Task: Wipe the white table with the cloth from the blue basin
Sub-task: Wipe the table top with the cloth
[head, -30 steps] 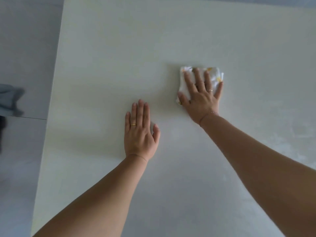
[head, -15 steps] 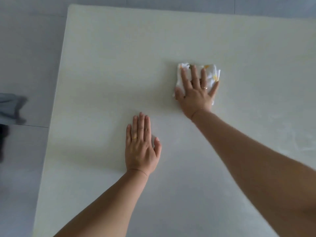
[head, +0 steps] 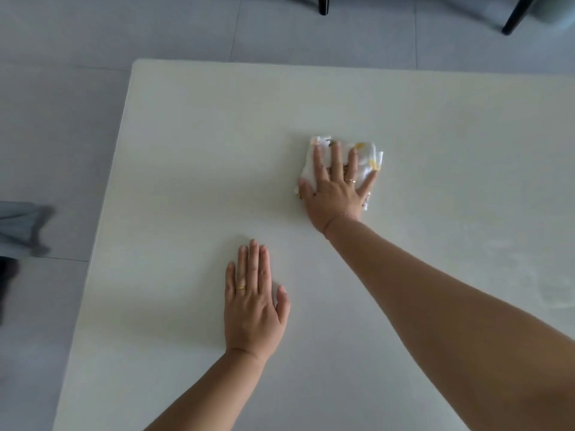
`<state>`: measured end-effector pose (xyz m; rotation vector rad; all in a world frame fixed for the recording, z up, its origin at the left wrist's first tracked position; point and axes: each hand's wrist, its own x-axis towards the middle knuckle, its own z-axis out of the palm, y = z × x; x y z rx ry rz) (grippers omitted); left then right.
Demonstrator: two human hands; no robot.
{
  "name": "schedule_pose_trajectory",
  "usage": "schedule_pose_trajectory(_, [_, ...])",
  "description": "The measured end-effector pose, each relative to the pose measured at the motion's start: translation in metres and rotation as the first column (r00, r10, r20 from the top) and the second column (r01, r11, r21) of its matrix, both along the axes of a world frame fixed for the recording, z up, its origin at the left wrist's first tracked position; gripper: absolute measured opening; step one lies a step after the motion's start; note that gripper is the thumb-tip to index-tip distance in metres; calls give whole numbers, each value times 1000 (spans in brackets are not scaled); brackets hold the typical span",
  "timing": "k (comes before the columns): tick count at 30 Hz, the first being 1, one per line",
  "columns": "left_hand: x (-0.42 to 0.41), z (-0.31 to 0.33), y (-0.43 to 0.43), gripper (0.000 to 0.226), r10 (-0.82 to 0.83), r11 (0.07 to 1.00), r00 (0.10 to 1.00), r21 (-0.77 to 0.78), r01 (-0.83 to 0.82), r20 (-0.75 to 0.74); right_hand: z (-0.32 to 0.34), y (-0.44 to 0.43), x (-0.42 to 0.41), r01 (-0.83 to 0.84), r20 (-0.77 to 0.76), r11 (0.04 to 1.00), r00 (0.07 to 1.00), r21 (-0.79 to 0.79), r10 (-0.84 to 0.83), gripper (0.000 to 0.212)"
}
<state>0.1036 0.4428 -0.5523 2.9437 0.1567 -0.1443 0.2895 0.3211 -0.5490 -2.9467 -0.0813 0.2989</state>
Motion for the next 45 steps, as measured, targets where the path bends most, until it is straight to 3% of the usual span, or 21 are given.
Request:
schedule_pose_trajectory(2, [3, 4, -5, 70, 29, 999, 1000, -14, -29, 0, 0, 22, -18, -234, -5, 972, 972, 14, 234, 65])
schedule_pose_trajectory(5, [22, 13, -21, 73, -8, 998, 1000, -61, 9, 25, 4, 0, -2, -565, 9, 824, 825, -43, 566, 67])
schedule_pose_trajectory(7, [47, 15, -29, 69, -71, 994, 994, -75, 77, 78, 1, -29, 23, -509, 26, 858, 859, -63, 511, 67])
schedule_pose_trajectory(9, [76, 13, -30, 66, -101, 992, 990, -67, 108, 98, 2, -56, 47, -226, 8, 973, 974, -42, 226, 67])
schedule_pose_trajectory(11, [98, 7, -26, 67, -106, 993, 992, -44, 109, 64, 2, -56, 57, 58, -20, 998, 998, -17, -58, 67])
schedule_pose_trajectory(12, [104, 3, -24, 70, -105, 994, 994, -36, 106, 39, 3, -43, 56, 121, -28, 993, 992, -5, -121, 67])
schedule_pose_trajectory(13, [107, -1, -23, 71, -99, 994, 995, -31, 100, 25, 3, -27, 51, 113, -32, 994, 993, 11, -112, 66])
schedule_pose_trajectory(15, [107, -5, -23, 73, -83, 996, 996, -22, 84, 25, 1, 8, 35, -98, -9, 994, 995, 39, 98, 60])
schedule_pose_trajectory(17, [107, -6, -23, 73, -70, 997, 997, -21, 70, 30, 2, 18, 29, -352, 2, 935, 936, 38, 352, 55])
schedule_pose_trajectory(19, [106, -5, -23, 73, -70, 997, 997, -23, 71, 39, 3, 0, 50, -496, 11, 868, 868, -2, 496, 57])
schedule_pose_trajectory(21, [106, -6, -22, 73, -79, 996, 996, -26, 80, 43, 0, -25, 75, -445, 7, 895, 895, -31, 445, 60])
schedule_pose_trajectory(24, [107, -7, -22, 73, -76, 997, 996, -18, 77, 44, -1, -30, 101, -80, -21, 997, 997, -5, 80, 62])
schedule_pose_trajectory(26, [107, -6, -23, 74, -73, 997, 997, -20, 73, 38, 2, -2, 94, 4, -24, 1000, 1000, 12, -4, 65])
schedule_pose_trajectory(28, [107, -4, -23, 72, -66, 997, 997, -29, 67, 40, 2, 25, 74, -193, -17, 980, 981, 39, 193, 66])
schedule_pose_trajectory(30, [107, -3, -24, 70, -62, 998, 997, -30, 63, 36, 2, 32, 57, -469, -17, 883, 883, 26, 470, 63])
schedule_pose_trajectory(32, [107, -3, -23, 72, -64, 998, 997, -25, 65, 30, 1, 18, 72, -570, 7, 821, 821, 1, 570, 57])
schedule_pose_trajectory(34, [108, -4, -23, 74, -69, 997, 997, -19, 69, 33, -3, -1, 98, -489, 39, 872, 871, -27, 489, 52])
schedule_pose_trajectory(37, [108, -5, -23, 74, -66, 998, 997, -18, 67, 38, -5, -10, 131, -188, 14, 982, 982, -7, 188, 53])
schedule_pose_trajectory(40, [107, -6, -23, 75, -62, 998, 997, -16, 63, 35, -3, 24, 125, -30, -16, 1000, 999, 0, 30, 58])
schedule_pose_trajectory(42, [107, -6, -23, 75, -56, 998, 998, -17, 57, 34, -2, 44, 108, -163, -14, 987, 987, -3, 162, 61])
schedule_pose_trajectory(45, [107, -5, -23, 74, -60, 998, 997, -24, 61, 39, 2, 30, 113, -489, -1, 870, 872, -53, 490, 61])
